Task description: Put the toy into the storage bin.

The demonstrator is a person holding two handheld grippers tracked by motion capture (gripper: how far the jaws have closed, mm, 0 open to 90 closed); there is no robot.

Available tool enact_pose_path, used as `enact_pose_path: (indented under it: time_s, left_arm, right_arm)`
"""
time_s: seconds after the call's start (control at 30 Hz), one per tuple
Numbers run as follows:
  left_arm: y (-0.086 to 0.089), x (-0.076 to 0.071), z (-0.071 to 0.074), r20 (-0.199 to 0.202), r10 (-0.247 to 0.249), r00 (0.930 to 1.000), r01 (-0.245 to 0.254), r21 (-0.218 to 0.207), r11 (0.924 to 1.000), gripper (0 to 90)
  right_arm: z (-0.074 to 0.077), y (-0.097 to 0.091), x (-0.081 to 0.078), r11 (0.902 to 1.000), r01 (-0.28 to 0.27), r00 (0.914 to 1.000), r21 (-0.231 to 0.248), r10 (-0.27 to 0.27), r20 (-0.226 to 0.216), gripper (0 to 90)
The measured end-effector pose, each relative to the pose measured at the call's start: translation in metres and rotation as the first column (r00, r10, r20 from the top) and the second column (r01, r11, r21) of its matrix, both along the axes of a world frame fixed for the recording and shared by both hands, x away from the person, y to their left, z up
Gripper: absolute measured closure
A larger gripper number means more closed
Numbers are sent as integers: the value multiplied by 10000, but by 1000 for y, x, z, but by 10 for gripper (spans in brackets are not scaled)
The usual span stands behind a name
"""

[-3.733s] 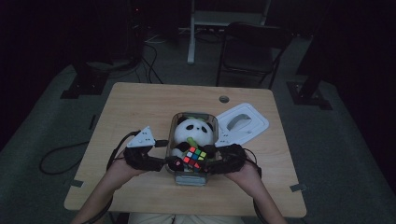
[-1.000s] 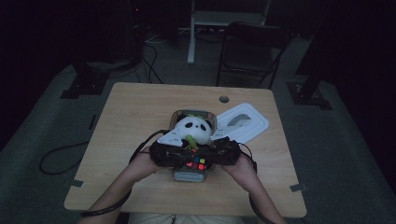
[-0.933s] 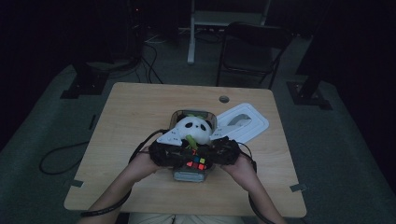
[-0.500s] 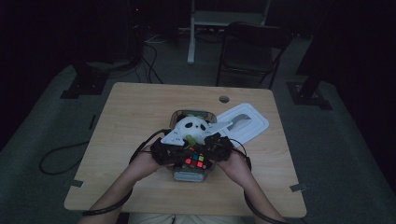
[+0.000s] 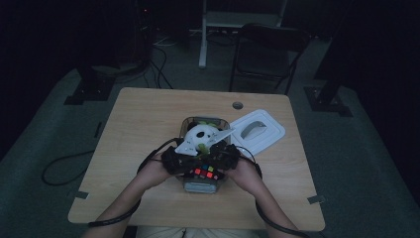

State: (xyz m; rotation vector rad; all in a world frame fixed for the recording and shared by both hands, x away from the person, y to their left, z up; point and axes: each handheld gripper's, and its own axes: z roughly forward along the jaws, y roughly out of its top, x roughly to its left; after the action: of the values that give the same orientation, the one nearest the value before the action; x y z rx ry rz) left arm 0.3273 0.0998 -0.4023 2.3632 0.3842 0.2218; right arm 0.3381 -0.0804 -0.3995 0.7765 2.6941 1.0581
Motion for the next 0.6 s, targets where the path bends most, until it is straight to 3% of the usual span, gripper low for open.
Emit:
enact_pose_path:
  time_s: [0.1,0.23,0.4,0.47,0.53,0.6]
  left_arm:
    - [-1,0,0,132,95,9999,-99,309,9995,900]
    - [-2,1,0,208,166,9996,-174,403,9990,900]
    - [0,0,1,75,248,9997,-249,79,9997,900]
    - [7,-3,7,54,187,9998,-186,-306,9994,900]
    - [12,-6,12,-66,169,9998,-175,-970,9951,899]
    - [14,-8,14,72,343,9994,-334,-1026,9942,804]
  right_arm:
    - [-1,5,3,9998,36,10000,-185,-38,-70,900]
    - [-3,5,7,9999,140,9993,21,-139,-346,900]
    - [-3,1,7,9990,245,9985,363,-227,-494,900]
    - [1,-6,6,9953,114,9974,958,-46,-716,889]
    - [8,-12,3,9934,276,9989,1111,-232,-411,709]
    - [12,-21,3,9879,404,9983,1495,-335,-482,584]
